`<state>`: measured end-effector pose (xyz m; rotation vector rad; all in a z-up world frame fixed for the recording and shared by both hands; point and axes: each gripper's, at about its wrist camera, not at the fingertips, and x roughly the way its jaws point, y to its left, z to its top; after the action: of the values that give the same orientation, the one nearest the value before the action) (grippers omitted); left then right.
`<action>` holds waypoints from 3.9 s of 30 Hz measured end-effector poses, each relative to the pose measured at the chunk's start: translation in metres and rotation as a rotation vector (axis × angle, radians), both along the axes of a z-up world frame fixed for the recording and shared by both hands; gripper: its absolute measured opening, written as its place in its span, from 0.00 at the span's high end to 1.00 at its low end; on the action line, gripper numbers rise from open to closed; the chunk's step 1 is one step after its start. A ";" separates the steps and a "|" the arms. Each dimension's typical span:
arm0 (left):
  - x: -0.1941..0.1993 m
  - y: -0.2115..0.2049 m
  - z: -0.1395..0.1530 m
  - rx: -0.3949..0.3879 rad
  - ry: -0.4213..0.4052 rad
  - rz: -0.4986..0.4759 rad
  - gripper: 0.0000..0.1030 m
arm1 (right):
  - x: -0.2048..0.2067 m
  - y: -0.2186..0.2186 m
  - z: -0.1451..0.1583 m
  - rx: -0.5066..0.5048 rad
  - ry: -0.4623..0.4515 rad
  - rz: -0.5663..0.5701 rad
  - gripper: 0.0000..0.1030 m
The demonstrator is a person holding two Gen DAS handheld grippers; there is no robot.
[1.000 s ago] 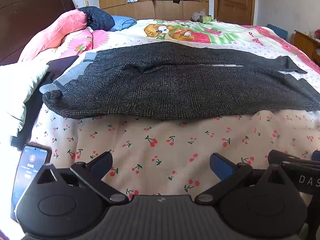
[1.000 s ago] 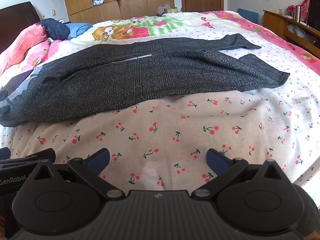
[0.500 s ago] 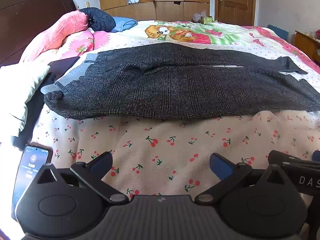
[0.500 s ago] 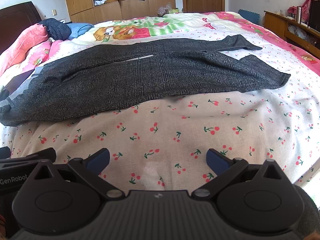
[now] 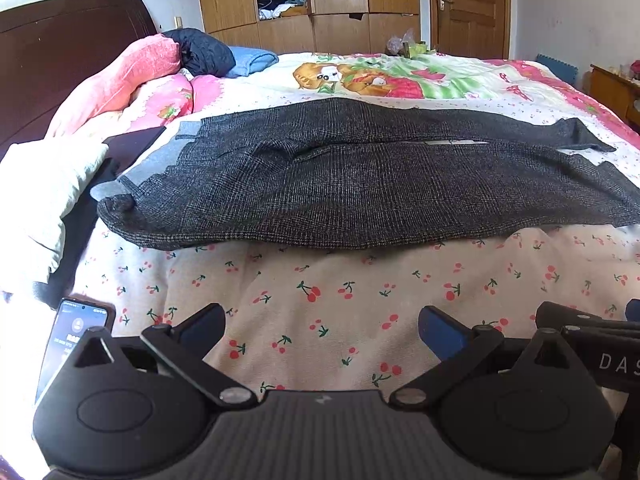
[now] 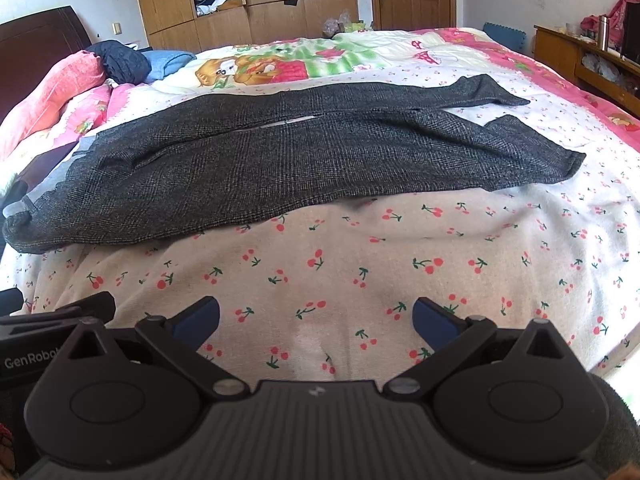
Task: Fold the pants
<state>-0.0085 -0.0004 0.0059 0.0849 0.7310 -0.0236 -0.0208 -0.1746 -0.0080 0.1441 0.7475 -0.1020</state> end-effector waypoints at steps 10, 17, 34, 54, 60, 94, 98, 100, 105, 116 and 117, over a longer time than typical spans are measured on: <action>-0.008 -0.004 0.019 0.057 -0.049 -0.008 0.00 | -0.004 -0.002 0.011 0.044 -0.036 0.040 0.01; -0.011 -0.016 0.046 0.104 -0.101 -0.045 0.00 | -0.015 -0.011 0.035 0.070 -0.114 0.036 0.01; 0.080 0.032 0.042 0.055 -0.054 -0.088 0.00 | 0.084 0.032 0.044 0.025 -0.087 0.216 0.01; 0.255 0.171 0.035 0.057 0.053 -0.265 0.08 | 0.326 0.095 0.036 -0.038 0.061 0.729 0.12; 0.372 0.211 0.030 0.112 0.056 -0.321 0.16 | 0.440 0.139 0.029 -0.278 0.078 0.870 0.12; 0.375 0.220 0.048 0.037 0.125 -0.392 0.78 | 0.417 0.129 0.055 -0.294 0.262 0.953 0.98; 0.307 0.228 0.068 0.044 0.102 -0.402 0.78 | 0.350 0.122 0.076 -0.237 0.269 1.002 0.98; 0.272 0.231 0.068 0.049 0.118 -0.388 0.78 | 0.317 0.118 0.077 -0.178 0.292 1.024 0.98; 0.209 0.228 0.043 0.085 0.151 -0.360 0.77 | 0.238 0.118 0.043 -0.035 0.376 1.067 0.97; 0.171 0.222 0.009 0.364 0.011 -0.364 0.73 | 0.173 0.158 0.018 -0.130 0.295 0.938 0.96; 0.169 0.225 0.010 0.369 0.005 -0.367 0.73 | 0.170 0.159 0.024 -0.137 0.290 0.939 0.96</action>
<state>0.1602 0.2245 0.0154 0.5707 0.7105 -0.2395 0.1494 -0.0151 0.0157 -0.3666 1.0286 0.7313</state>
